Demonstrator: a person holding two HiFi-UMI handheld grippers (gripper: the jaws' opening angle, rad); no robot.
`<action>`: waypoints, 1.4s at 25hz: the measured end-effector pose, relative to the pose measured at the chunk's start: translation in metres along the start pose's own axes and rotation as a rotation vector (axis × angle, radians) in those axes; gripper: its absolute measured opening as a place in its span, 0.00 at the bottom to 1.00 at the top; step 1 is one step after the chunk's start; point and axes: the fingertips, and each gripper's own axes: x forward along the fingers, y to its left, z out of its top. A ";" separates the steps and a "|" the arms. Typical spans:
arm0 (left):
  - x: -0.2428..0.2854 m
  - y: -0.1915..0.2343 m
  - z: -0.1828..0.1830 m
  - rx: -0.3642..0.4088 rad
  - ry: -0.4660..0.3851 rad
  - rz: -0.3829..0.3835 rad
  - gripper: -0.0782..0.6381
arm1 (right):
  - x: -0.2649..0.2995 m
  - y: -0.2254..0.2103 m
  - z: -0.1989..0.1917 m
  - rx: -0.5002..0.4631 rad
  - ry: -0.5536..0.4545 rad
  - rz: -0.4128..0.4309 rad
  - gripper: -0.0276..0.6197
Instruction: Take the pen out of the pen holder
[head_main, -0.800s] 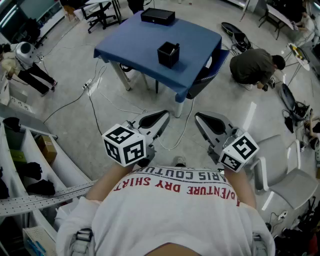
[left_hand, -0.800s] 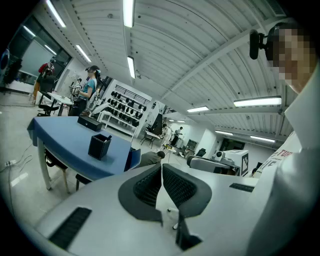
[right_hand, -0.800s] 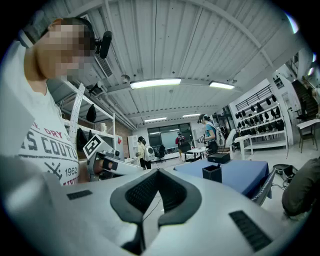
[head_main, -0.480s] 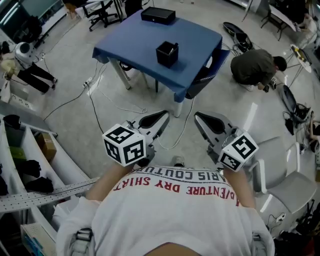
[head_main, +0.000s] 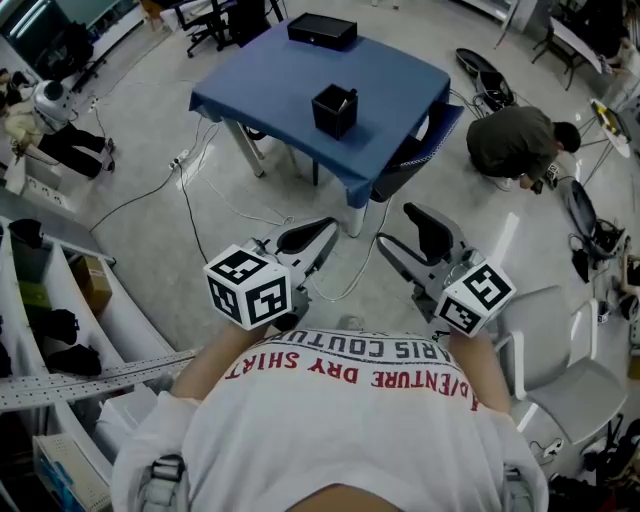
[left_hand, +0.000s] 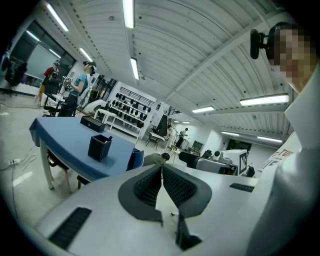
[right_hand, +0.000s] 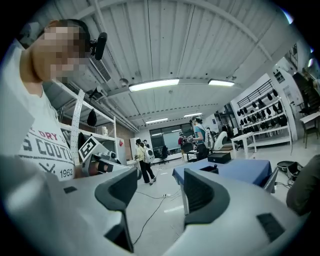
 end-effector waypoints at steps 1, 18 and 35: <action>0.003 0.000 0.002 0.001 -0.003 0.004 0.15 | 0.000 -0.004 0.001 -0.007 0.001 -0.004 0.48; 0.037 -0.002 0.016 0.011 -0.054 0.056 0.15 | -0.003 -0.057 0.011 -0.070 0.018 -0.002 0.60; 0.069 0.069 0.036 -0.007 -0.049 0.115 0.15 | 0.054 -0.117 0.009 -0.064 0.045 -0.008 0.60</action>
